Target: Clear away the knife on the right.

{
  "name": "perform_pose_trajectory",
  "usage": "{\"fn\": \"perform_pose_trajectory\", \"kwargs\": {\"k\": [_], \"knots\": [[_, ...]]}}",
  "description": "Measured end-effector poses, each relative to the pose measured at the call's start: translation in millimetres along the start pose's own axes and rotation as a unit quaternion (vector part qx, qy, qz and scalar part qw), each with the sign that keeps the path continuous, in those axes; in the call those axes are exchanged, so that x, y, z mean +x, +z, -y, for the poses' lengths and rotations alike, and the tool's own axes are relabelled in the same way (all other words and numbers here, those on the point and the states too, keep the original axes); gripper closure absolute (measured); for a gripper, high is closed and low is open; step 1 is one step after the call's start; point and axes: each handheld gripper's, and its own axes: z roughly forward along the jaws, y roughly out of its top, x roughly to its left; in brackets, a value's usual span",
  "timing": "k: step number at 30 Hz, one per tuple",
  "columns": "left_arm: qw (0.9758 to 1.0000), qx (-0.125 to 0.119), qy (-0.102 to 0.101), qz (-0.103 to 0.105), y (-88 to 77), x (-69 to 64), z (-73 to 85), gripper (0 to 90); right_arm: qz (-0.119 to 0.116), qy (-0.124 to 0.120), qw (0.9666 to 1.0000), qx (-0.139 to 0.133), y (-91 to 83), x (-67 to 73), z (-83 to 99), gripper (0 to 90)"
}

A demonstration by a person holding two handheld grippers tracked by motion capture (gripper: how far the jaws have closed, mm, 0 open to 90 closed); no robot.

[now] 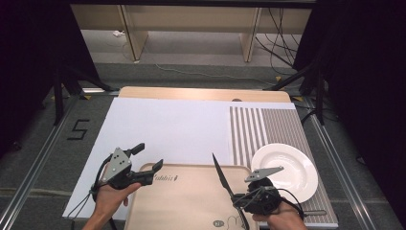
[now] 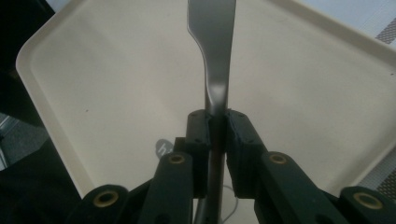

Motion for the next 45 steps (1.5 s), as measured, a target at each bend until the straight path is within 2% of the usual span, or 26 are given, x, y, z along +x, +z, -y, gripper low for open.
{"fn": "perform_pose_trajectory", "kwargs": {"k": [5, 7, 18, 23, 31, 45], "knots": [[1.0, 0.0, 0.001, 0.0, -0.3, -0.4, -0.1, 16.9, -0.008, -0.021, 0.9994, 0.025, 5.8, 8.2, 2.5, 80.7], [1.0, 0.0, 0.0, 0.0, -0.3, -0.3, -0.1, 16.9, -0.006, -0.018, 0.9991, 0.038, 8.4, 11.5, 3.5, 80.8], [1.0, 0.001, 0.002, 0.002, 0.6, -1.2, 0.5, 16.9, 0.013, -0.052, 0.9949, 0.086, 20.4, 23.5, 5.8, 80.7], [1.0, 0.002, 0.003, 0.003, 0.8, -2.1, 0.5, 16.9, 0.012, -0.055, 0.9932, 0.102, 23.7, 25.4, 6.6, 80.7], [1.0, 0.003, 0.004, 0.003, 1.1, -2.3, 0.6, 16.9, 0.025, -0.062, 0.9889, 0.132, 32.5, 28.3, 6.2, 80.6], [1.0, 0.002, 0.004, 0.004, 1.5, -3.0, 0.8, 16.9, 0.032, -0.073, 0.9834, 0.163, 49.1, 31.9, 8.3, 80.4]]}}
